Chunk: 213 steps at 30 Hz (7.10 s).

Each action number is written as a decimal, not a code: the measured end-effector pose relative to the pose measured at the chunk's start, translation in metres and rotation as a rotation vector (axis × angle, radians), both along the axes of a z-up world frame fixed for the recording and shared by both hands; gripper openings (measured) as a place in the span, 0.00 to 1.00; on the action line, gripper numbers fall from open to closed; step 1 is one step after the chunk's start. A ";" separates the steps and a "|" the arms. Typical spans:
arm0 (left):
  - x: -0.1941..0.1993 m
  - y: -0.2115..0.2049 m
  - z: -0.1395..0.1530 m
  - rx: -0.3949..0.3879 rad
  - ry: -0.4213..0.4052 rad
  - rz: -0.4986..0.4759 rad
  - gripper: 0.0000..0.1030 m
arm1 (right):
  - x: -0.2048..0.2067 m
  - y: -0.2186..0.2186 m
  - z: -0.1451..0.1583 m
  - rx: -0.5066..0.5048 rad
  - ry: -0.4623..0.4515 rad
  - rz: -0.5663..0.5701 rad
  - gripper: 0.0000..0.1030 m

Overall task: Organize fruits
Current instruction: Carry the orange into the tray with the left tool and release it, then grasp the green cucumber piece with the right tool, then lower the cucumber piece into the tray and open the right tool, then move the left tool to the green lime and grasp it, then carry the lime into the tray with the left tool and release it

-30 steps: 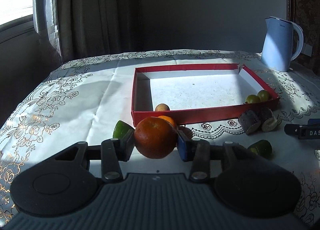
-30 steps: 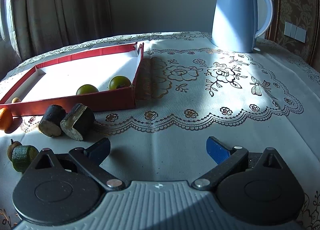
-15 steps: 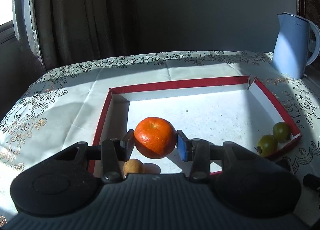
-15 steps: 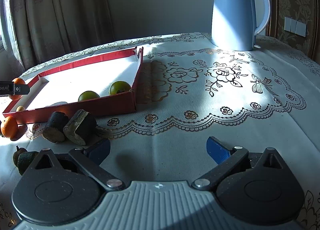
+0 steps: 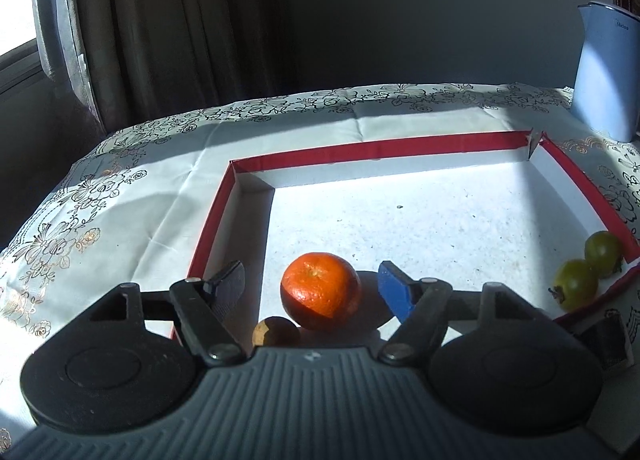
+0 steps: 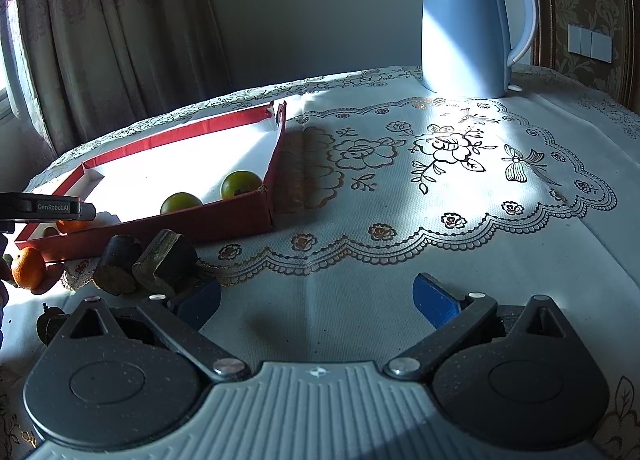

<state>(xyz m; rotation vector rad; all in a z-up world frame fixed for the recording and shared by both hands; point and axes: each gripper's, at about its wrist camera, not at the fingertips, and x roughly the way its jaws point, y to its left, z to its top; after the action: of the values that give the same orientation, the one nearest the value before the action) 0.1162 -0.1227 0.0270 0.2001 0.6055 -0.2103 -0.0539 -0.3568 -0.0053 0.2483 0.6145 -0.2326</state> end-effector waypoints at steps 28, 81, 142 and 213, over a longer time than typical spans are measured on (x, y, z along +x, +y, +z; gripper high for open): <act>-0.130 0.146 -0.012 -0.081 -0.111 0.077 1.00 | -0.030 0.107 0.015 -0.109 -0.143 0.300 0.99; -0.120 0.158 -0.017 -0.179 -0.019 0.072 1.00 | 0.097 0.052 0.031 -0.176 -0.127 0.145 0.30; -0.034 0.110 -0.011 -0.053 0.009 0.201 1.00 | -0.024 -0.031 0.004 0.126 -0.178 0.016 0.80; 0.006 0.042 0.007 -0.095 -0.044 -0.051 0.30 | -0.022 -0.041 -0.001 0.203 -0.153 -0.002 0.80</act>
<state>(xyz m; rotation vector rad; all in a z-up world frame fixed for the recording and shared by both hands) 0.1220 -0.0804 0.0344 0.1283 0.5457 -0.2827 -0.0756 -0.3974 -0.0067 0.4582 0.4865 -0.1519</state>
